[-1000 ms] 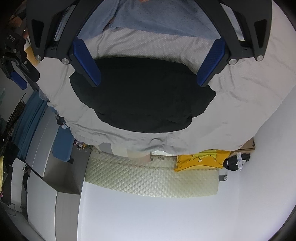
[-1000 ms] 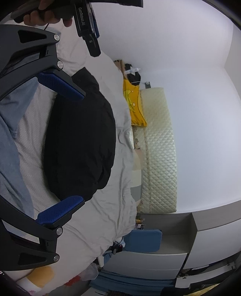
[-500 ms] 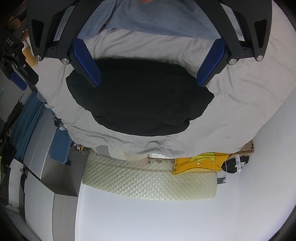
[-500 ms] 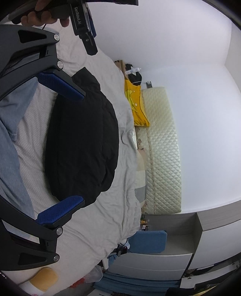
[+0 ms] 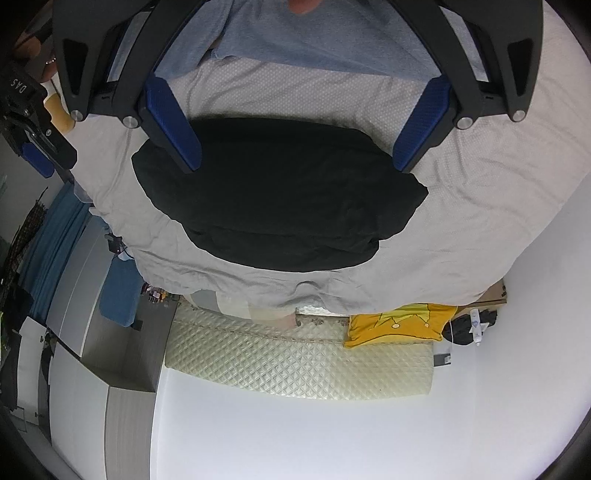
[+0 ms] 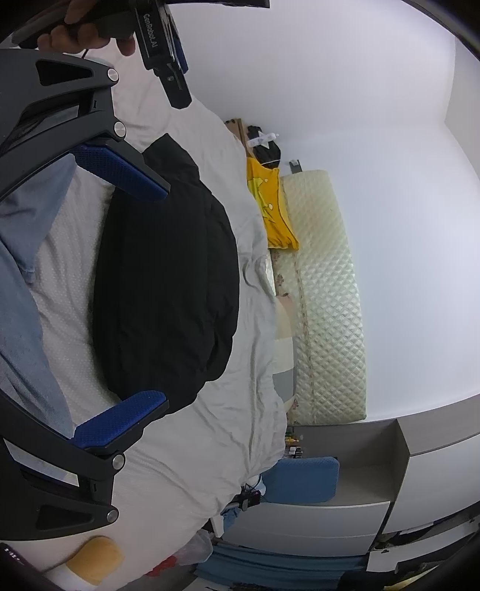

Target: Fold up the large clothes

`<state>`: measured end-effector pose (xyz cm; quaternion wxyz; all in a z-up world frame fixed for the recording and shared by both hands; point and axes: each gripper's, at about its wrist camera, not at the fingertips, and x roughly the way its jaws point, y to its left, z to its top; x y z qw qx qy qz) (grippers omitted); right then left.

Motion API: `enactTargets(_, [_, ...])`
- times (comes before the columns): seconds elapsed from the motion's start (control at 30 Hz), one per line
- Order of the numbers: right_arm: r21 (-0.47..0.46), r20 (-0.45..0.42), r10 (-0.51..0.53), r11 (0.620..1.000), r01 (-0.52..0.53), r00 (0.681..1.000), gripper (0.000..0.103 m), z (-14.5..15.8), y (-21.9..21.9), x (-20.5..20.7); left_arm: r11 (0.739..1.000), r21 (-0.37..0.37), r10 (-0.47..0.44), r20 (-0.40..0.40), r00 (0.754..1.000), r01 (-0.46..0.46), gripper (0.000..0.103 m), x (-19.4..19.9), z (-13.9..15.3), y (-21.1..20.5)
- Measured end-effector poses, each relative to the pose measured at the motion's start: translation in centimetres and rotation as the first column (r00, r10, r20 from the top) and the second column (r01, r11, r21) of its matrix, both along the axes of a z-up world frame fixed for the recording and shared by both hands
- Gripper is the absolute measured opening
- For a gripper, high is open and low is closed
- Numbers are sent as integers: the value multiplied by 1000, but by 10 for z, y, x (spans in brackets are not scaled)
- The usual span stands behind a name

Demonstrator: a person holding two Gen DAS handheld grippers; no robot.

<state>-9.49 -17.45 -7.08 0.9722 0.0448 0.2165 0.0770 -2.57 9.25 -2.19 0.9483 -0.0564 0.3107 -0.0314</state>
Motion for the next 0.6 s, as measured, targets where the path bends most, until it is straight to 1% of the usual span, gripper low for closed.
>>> enactTargets(0.6, [4,14,0,1000,0,1000,103,0,-1,-7,1000,-9,-19,3,1000,19,103,-3,0,3])
